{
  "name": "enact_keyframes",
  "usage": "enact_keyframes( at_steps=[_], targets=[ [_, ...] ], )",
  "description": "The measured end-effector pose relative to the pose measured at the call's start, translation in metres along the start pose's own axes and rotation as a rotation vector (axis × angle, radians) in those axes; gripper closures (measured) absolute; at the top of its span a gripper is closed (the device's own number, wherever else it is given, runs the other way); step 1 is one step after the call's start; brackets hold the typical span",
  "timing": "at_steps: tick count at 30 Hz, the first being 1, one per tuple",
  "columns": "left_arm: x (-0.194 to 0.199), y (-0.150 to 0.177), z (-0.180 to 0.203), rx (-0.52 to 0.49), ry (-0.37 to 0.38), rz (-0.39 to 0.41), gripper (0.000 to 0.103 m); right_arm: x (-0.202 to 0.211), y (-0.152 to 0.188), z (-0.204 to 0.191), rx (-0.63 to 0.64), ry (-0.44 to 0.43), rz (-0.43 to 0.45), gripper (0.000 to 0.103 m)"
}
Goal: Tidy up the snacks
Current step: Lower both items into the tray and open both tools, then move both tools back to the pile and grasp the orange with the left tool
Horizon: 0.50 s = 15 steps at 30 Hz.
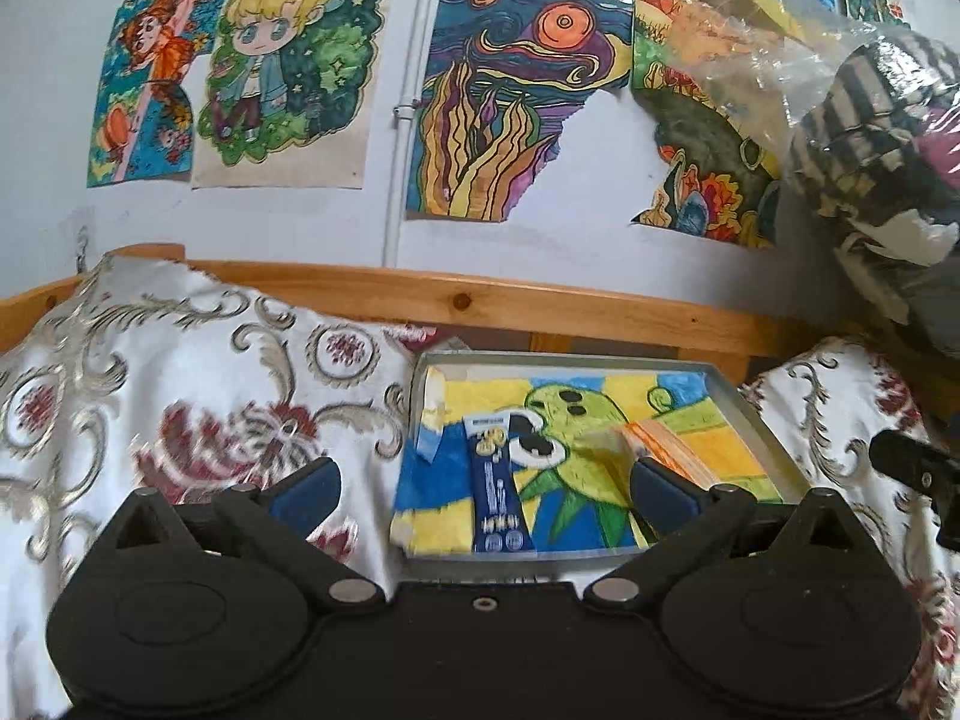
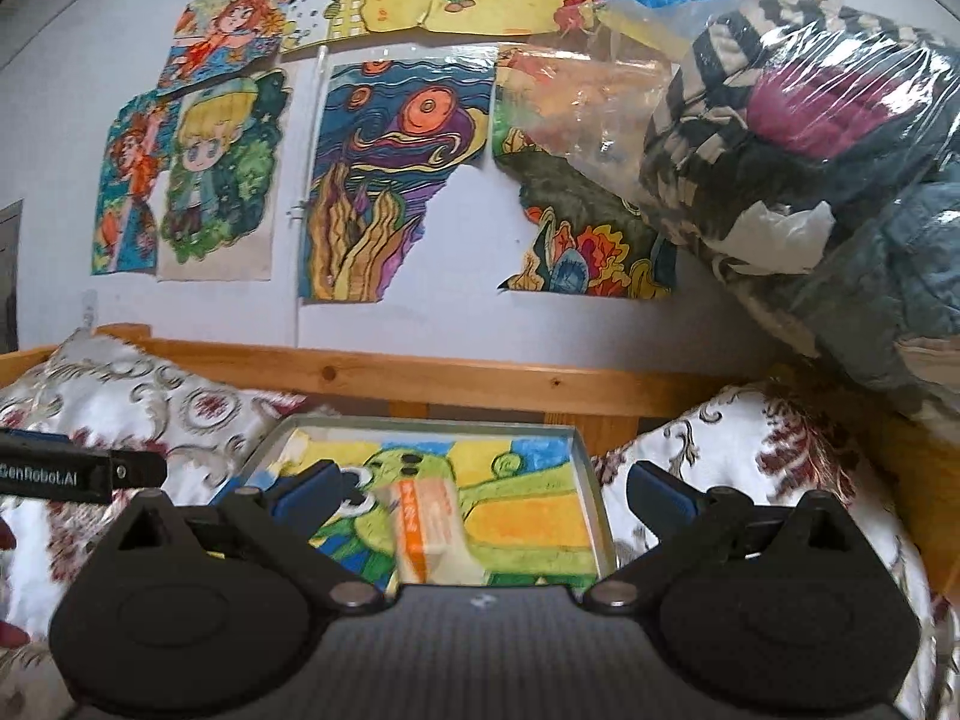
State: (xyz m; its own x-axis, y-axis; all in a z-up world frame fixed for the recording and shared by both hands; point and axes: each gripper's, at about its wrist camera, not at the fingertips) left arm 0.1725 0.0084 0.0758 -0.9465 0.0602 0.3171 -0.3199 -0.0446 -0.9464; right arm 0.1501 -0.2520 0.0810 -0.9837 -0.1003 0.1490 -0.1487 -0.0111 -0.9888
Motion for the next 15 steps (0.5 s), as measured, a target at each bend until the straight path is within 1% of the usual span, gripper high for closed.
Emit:
enact_keyframes(
  at_steps=[5,9,15],
  targets=[
    [0.031,0.017,-0.005,0.006,0.008,-0.026,0.001,0.033,0.015,-0.010,0.017,-0.021,-0.040,0.000],
    [0.053,0.032,-0.010,-0.007,0.019,-0.055,0.001,0.054,0.029,-0.018,0.038,-0.042,-0.083,0.000],
    [0.074,0.058,-0.021,0.007,0.023,-0.114,0.001,0.079,0.052,-0.033,0.088,-0.076,-0.136,0.000]
  ],
)
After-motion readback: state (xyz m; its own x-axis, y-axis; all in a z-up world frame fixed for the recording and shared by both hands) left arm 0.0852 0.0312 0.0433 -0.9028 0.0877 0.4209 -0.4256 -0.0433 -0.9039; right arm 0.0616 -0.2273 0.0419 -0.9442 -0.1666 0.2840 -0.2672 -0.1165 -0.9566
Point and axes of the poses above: each gripper's, at about its wrist camera, not at the fingertips, and x roughly against the way its jaws point, z to its right, y to its underside, and after that the axes turned 2 degrees about -x, right-handed
